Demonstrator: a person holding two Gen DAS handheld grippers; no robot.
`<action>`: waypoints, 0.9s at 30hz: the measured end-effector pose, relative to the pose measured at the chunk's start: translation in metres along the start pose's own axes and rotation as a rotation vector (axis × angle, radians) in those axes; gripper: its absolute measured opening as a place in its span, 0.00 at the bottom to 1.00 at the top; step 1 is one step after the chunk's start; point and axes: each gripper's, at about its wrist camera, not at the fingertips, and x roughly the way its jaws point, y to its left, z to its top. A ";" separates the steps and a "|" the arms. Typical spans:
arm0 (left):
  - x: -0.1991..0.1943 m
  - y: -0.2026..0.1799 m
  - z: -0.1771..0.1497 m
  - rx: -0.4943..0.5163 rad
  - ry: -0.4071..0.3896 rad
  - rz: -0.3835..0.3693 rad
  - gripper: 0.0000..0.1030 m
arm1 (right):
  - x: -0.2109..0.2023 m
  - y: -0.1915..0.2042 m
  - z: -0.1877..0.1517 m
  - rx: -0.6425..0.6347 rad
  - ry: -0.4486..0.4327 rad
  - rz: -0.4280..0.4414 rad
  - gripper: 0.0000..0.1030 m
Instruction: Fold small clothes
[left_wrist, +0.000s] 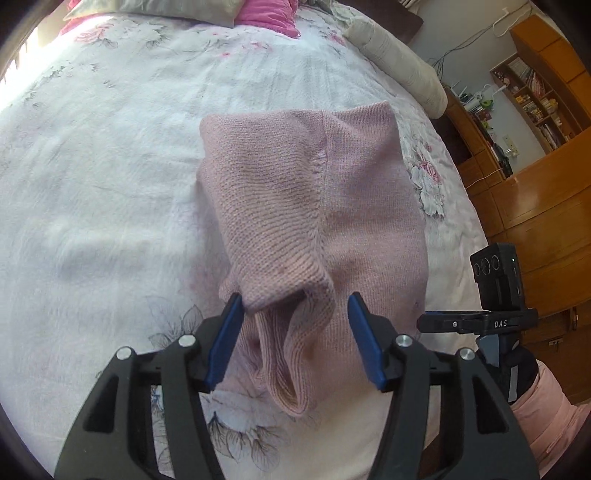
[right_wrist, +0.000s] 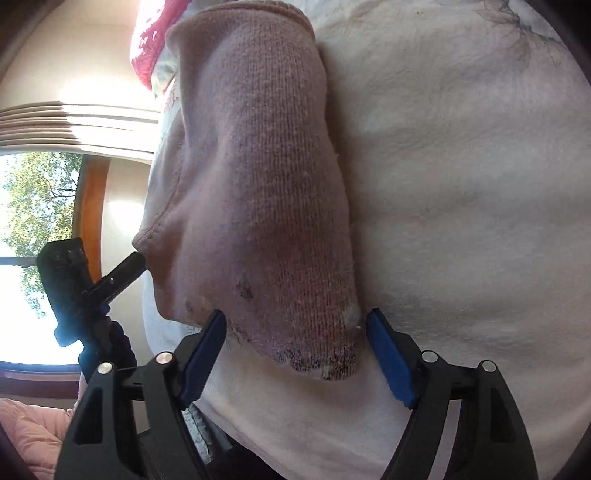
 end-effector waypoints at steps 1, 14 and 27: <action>0.005 -0.001 -0.004 0.009 0.015 0.023 0.55 | 0.002 -0.001 0.001 0.008 -0.003 0.014 0.68; 0.036 0.044 -0.040 -0.090 0.074 0.042 0.63 | -0.024 -0.035 -0.034 0.019 -0.018 -0.097 0.46; -0.031 -0.006 -0.066 -0.037 0.018 0.241 0.65 | -0.059 0.044 -0.068 -0.180 -0.158 -0.548 0.92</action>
